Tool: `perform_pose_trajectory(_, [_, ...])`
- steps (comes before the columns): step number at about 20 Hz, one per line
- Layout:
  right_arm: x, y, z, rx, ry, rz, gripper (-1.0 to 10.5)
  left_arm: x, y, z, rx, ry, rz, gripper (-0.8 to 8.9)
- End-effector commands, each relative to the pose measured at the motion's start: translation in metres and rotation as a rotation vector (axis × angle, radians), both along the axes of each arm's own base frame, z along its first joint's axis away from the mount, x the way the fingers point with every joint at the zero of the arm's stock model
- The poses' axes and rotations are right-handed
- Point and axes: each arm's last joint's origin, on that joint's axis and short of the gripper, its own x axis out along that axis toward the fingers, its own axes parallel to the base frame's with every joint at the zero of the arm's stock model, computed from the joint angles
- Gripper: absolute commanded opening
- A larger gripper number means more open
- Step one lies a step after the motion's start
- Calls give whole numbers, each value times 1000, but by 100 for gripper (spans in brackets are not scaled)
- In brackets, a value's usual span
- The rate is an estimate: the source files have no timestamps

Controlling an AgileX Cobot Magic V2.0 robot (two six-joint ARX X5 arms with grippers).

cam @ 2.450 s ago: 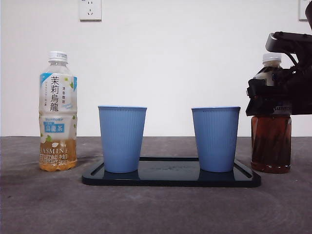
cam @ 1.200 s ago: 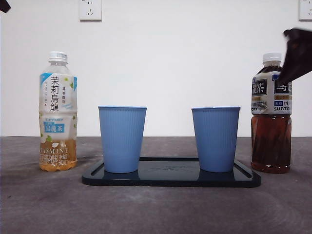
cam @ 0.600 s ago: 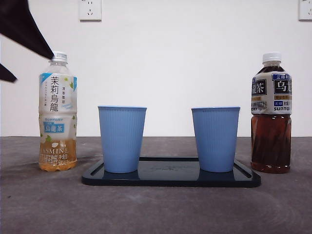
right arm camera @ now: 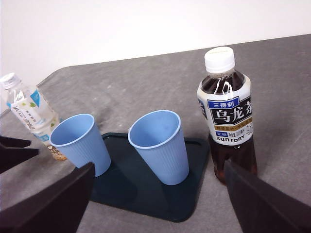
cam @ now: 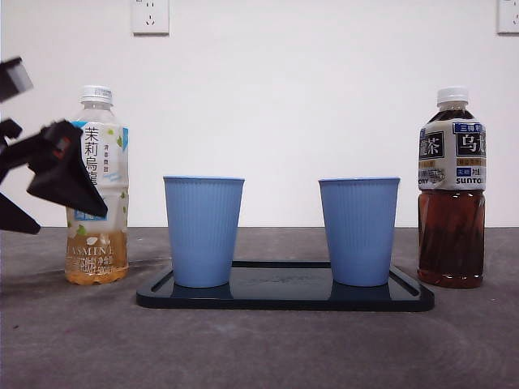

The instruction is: Pour the drink into the cup

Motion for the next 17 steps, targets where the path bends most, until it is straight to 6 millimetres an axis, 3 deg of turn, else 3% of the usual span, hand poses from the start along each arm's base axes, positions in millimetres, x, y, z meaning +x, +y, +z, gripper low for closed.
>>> perform_pose_trajectory(1, [-1,0,5,17,-13,8,424,10,-2,-7,2,-31,21,599])
perform_pose_trajectory(8, [-1,0,5,17,-14,7,424,30,-5,-23,-11,-119,26,597])
perform_pose_trajectory(17, [-1,0,5,7,-17,5,424,40,-6,-27,-20,-212,46,576])
